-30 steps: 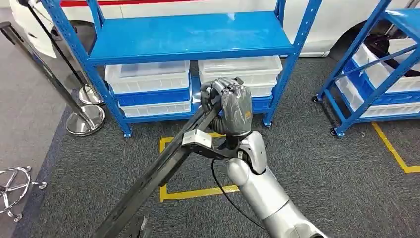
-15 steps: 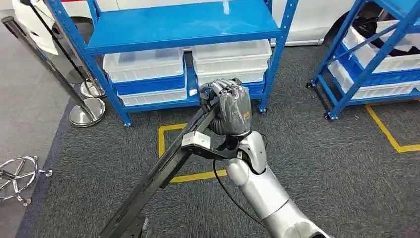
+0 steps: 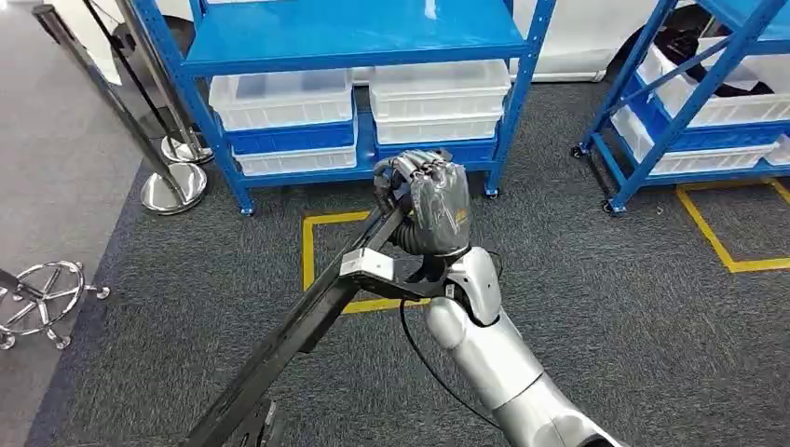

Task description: Take the parts from the cabinet and place them on the table.

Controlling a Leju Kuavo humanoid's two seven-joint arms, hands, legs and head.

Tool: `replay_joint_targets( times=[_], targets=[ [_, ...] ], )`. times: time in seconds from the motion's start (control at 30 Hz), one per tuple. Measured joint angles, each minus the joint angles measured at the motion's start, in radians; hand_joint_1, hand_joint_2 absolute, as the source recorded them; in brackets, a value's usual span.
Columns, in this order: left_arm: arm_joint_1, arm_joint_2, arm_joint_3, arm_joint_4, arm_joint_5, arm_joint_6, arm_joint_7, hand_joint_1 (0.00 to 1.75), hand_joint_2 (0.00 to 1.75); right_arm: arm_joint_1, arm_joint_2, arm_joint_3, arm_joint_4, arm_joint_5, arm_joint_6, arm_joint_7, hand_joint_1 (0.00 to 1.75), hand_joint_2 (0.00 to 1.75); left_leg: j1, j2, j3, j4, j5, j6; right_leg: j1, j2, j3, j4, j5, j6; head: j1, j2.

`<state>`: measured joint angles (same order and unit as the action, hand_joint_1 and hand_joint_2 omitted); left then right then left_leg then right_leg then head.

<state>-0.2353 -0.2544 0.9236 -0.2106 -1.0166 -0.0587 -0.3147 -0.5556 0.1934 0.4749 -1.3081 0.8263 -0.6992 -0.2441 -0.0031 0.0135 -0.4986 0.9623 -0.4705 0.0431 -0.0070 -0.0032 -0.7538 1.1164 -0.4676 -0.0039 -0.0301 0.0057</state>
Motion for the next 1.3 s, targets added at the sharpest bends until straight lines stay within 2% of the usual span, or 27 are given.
replay_joint_targets(
  times=[0.07,0.1,0.13,0.2,0.23,0.27,0.3,0.4,0.43,0.5,0.57,0.6,0.63,0.7,0.73,0.8,0.83,0.9,0.93,0.97,1.0,1.07,1.1,1.13,1.2,1.23,1.3],
  targets=[
    [0.002,-0.003,0.000,0.000,0.000,0.000,0.000,0.00,0.00,0.000,0.000,0.000,0.007,0.000,0.000,0.001,1.75,1.75,0.000,0.000,-0.037,0.005,0.026,-0.002,-0.005,0.000,-0.022,0.150,-0.089,0.010,0.001,0.000],
    [0.003,-0.003,0.000,0.000,0.000,0.000,0.000,0.00,0.00,0.000,-0.001,0.000,0.010,0.000,0.000,0.003,1.75,1.75,0.001,0.001,-0.057,0.010,0.038,-0.004,-0.008,0.000,-0.026,0.204,-0.079,0.014,0.001,0.000],
    [0.003,-0.003,0.000,0.000,0.000,0.000,0.000,0.00,0.00,0.000,-0.001,0.000,0.013,0.000,0.000,0.004,1.75,1.75,0.003,0.002,-0.079,0.018,0.049,-0.008,-0.012,0.000,-0.015,0.227,-0.041,0.018,0.001,0.000],
    [0.003,-0.003,0.000,0.000,0.001,0.000,0.000,0.00,0.00,0.000,-0.001,0.000,0.016,0.000,0.000,0.004,1.75,1.75,0.008,0.002,-0.122,0.039,0.064,-0.017,-0.021,0.000,0.062,0.160,0.024,0.025,0.000,0.000],
    [0.003,-0.003,0.000,0.000,0.001,0.000,0.000,0.00,0.00,-0.002,-0.001,0.000,0.016,0.000,0.000,0.004,1.75,1.75,0.009,0.001,-0.139,0.054,0.069,-0.023,-0.026,-0.001,0.127,0.086,0.017,0.028,0.001,0.000],
    [0.004,-0.002,0.000,0.000,0.002,0.000,0.000,0.00,0.00,-0.005,0.000,0.000,0.016,0.000,0.000,0.004,1.75,1.75,0.006,-0.001,-0.157,0.068,0.073,-0.030,-0.024,0.000,0.191,-0.006,-0.047,0.031,0.001,0.000],
    [0.005,-0.002,0.000,0.000,0.002,0.000,0.000,0.00,0.00,-0.006,0.003,0.002,0.015,0.001,0.000,0.003,1.75,1.75,0.006,-0.001,-0.164,0.077,0.077,-0.036,-0.016,0.006,0.213,-0.056,-0.074,0.018,-0.002,0.000],
    [0.009,-0.002,0.000,0.000,0.006,0.001,-0.002,0.00,0.00,-0.005,0.004,0.004,0.020,0.001,0.000,-0.001,1.75,1.75,0.012,-0.001,-0.175,0.067,0.110,-0.059,-0.008,0.004,0.191,-0.055,-0.053,-0.006,0.000,0.000],
    [0.013,-0.002,0.000,0.000,0.008,0.002,-0.002,0.00,0.00,-0.006,0.004,0.004,0.023,0.001,0.000,-0.002,1.75,1.75,0.018,-0.003,-0.183,0.076,0.098,-0.065,-0.014,-0.002,0.179,-0.061,-0.036,-0.018,0.000,0.000],
    [0.018,-0.002,0.000,0.000,0.008,0.002,-0.002,0.00,0.00,-0.006,0.007,0.006,0.023,0.001,0.000,-0.009,1.75,1.75,0.018,-0.004,-0.213,0.151,-0.018,-0.072,-0.013,-0.003,0.151,-0.063,-0.011,-0.031,0.000,0.000],
    [0.017,-0.002,0.000,0.000,0.008,0.002,-0.003,0.00,0.00,-0.006,0.009,0.006,0.023,0.001,0.000,-0.018,1.75,1.75,0.018,-0.004,-0.242,0.306,-0.126,-0.076,-0.007,-0.003,0.115,-0.062,0.018,-0.035,-0.001,0.000],
    [0.017,-0.002,0.000,0.000,0.008,0.002,-0.003,0.00,0.00,-0.005,0.009,0.007,0.024,0.001,0.000,-0.018,1.75,1.75,0.017,-0.004,-0.242,0.353,-0.133,-0.075,-0.005,-0.003,0.099,-0.061,0.030,-0.035,0.000,0.000],
    [0.017,-0.002,0.000,0.000,0.008,0.002,-0.003,0.00,0.00,-0.005,0.009,0.008,0.025,0.001,0.000,-0.020,1.75,1.75,0.017,-0.005,-0.227,0.373,-0.110,-0.072,-0.002,-0.003,0.081,-0.061,0.044,-0.035,-0.001,0.000],
    [0.017,-0.002,0.000,0.000,0.008,0.003,-0.003,0.00,0.00,-0.005,0.009,0.013,0.026,-0.002,0.000,-0.026,1.75,1.75,0.013,-0.005,-0.148,0.308,-0.035,-0.062,0.001,-0.003,0.051,-0.061,0.070,-0.033,-0.001,0.000],
    [0.014,-0.002,0.000,0.000,0.008,0.003,-0.003,0.00,0.00,-0.006,0.009,0.016,0.025,-0.003,0.000,-0.028,1.75,1.75,0.009,-0.006,-0.081,0.230,-0.020,-0.053,0.001,-0.002,0.039,-0.061,0.082,-0.031,0.000,0.000],
    [0.005,0.001,0.000,-0.001,0.008,0.003,-0.005,0.00,0.00,-0.007,0.009,0.020,0.017,-0.005,0.000,-0.032,1.75,1.75,-0.003,-0.006,0.050,0.040,-0.085,-0.033,0.003,-0.002,0.029,-0.061,0.104,-0.023,0.000,0.000],
    [0.001,0.001,0.000,-0.001,0.008,0.003,-0.006,0.00,0.00,-0.008,0.009,0.021,0.016,-0.007,0.000,-0.034,1.75,1.75,-0.005,-0.007,0.047,0.028,-0.090,-0.035,0.000,-0.005,0.030,-0.067,0.116,-0.017,0.000,0.000],
    [0.001,0.000,0.000,-0.001,0.007,0.003,-0.007,0.00,0.00,-0.009,0.009,0.029,0.014,-0.014,0.000,-0.036,1.75,1.75,-0.012,-0.007,0.037,0.023,-0.070,-0.018,-0.006,-0.008,0.034,-0.088,0.144,-0.003,0.000,0.000],
    [0.004,0.000,0.000,-0.001,0.007,0.003,-0.007,0.00,0.00,-0.009,0.008,0.030,0.014,-0.016,0.000,-0.037,1.75,1.75,-0.001,-0.005,0.033,0.004,-0.045,-0.010,-0.001,-0.006,0.031,-0.097,0.154,0.004,0.000,0.000],
    [0.003,0.000,0.000,-0.001,0.006,0.005,-0.009,0.00,0.00,-0.009,0.006,0.031,0.014,-0.017,0.000,-0.038,1.75,1.75,-0.001,0.001,0.025,0.001,-0.027,-0.008,-0.005,-0.003,0.023,-0.083,0.115,0.007,0.000,0.000],
    [0.002,0.000,0.000,-0.001,0.004,0.005,-0.012,0.00,0.00,-0.011,0.002,0.033,0.013,-0.016,0.000,-0.039,1.75,1.75,0.000,0.000,0.007,-0.001,-0.012,0.001,-0.005,-0.001,0.009,-0.038,0.038,0.010,0.000,0.000],
    [0.003,-0.001,0.000,-0.001,0.002,0.008,-0.016,0.00,0.00,-0.010,-0.002,0.037,0.012,-0.014,0.000,-0.040,1.75,1.75,0.000,-0.001,-0.026,0.000,0.012,0.004,-0.007,-0.001,-0.020,0.102,-0.070,0.018,0.000,0.000],
    [0.005,-0.001,0.000,-0.001,0.002,0.009,-0.017,0.00,0.00,-0.009,-0.003,0.038,0.012,-0.013,0.000,-0.042,1.75,1.75,0.000,0.001,-0.044,0.002,0.024,0.002,-0.008,-0.001,-0.033,0.173,-0.084,0.022,0.000,0.000],
    [0.005,-0.001,0.000,-0.001,0.002,0.009,-0.018,0.00,0.00,-0.009,-0.007,0.039,0.012,-0.011,0.000,-0.043,1.75,1.75,0.001,0.002,-0.061,0.005,0.035,0.000,-0.009,-0.001,-0.034,0.215,-0.058,0.025,0.000,0.000],
    [0.005,-0.001,0.000,-0.001,0.002,0.013,-0.018,0.00,0.00,-0.009,-0.014,0.044,0.013,-0.002,0.000,-0.050,1.75,1.75,0.003,0.003,-0.097,0.017,0.053,-0.008,-0.014,-0.001,0.019,0.188,0.027,0.028,0.000,0.000],
    [0.006,-0.001,0.000,-0.001,0.001,0.015,-0.019,0.00,0.00,-0.009,-0.016,0.047,0.012,0.004,0.000,-0.053,1.75,1.75,0.005,0.003,-0.111,0.026,0.058,-0.013,-0.016,-0.002,0.075,0.122,0.037,0.027,0.000,0.000],
    [0.005,-0.002,-0.002,-0.001,-0.001,0.018,-0.020,0.00,0.00,-0.011,-0.016,0.051,0.008,0.007,0.000,-0.058,1.75,1.75,0.000,0.001,-0.135,0.054,0.059,-0.022,-0.012,-0.001,0.204,-0.053,-0.036,0.023,0.000,0.000]
  ],
)
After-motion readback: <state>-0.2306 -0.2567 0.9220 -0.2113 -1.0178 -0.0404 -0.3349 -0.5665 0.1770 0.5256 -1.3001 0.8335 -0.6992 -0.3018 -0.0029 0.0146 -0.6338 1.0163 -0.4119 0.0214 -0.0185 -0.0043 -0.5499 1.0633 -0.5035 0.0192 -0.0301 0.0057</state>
